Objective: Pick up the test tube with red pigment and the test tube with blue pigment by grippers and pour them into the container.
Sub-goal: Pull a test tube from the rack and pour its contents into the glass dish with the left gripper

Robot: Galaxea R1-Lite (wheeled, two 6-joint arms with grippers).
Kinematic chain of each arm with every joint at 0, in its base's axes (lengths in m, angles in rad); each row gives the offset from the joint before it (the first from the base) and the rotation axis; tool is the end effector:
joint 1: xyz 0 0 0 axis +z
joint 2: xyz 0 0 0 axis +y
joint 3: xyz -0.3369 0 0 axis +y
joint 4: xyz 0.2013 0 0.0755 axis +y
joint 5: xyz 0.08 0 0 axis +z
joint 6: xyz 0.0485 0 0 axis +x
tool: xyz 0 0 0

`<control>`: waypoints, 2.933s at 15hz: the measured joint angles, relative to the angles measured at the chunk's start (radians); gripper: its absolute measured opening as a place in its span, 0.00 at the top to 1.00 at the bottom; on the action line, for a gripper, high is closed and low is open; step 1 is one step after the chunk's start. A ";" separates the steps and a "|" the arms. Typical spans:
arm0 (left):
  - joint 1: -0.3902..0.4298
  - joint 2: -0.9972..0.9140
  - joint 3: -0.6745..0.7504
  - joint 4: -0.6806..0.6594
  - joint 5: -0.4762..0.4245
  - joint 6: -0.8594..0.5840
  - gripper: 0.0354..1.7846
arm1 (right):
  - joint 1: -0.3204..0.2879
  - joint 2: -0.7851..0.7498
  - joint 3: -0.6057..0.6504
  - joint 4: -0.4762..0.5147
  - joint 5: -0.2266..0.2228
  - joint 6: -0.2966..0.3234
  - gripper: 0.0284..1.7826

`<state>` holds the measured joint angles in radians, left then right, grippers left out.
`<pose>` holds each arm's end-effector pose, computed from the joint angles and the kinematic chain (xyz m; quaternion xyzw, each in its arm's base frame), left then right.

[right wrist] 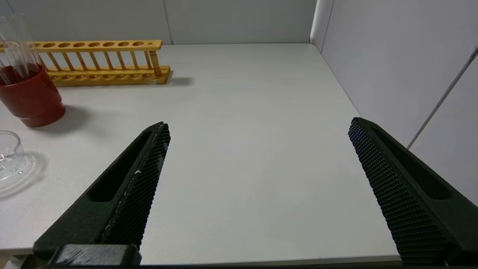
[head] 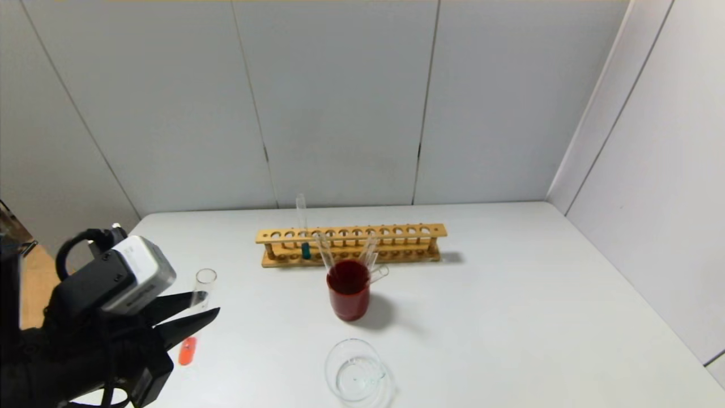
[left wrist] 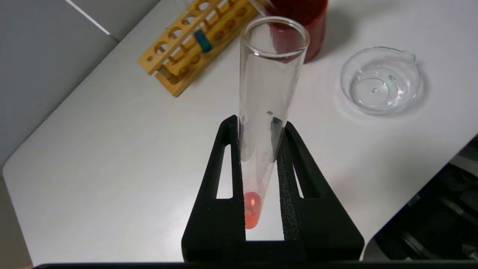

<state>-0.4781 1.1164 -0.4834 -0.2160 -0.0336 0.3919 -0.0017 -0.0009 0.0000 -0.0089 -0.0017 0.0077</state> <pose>0.1560 -0.0827 0.1925 0.2290 0.1498 -0.2822 0.9195 -0.0072 -0.0001 0.0766 0.0038 -0.0049 -0.0017 1.0000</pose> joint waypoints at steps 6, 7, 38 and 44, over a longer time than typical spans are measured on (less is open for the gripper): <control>-0.192 0.181 -0.056 -0.006 0.221 0.124 0.84 | 0.000 0.000 0.000 0.000 0.000 0.000 0.02; -0.229 0.210 -0.066 -0.007 0.256 0.124 0.84 | 0.000 0.000 0.000 0.000 0.000 0.000 0.02; -0.486 0.677 -0.230 -0.007 0.733 0.691 0.84 | 0.000 0.000 0.000 0.000 0.000 0.000 0.02; -0.502 0.729 -0.245 -0.005 0.769 0.695 0.84 | 0.000 0.000 0.000 0.000 0.000 0.000 0.02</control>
<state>-0.9804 1.8449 -0.7283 -0.2213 0.7351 1.0866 -0.0017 -0.0009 0.0000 -0.0089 -0.0017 0.0077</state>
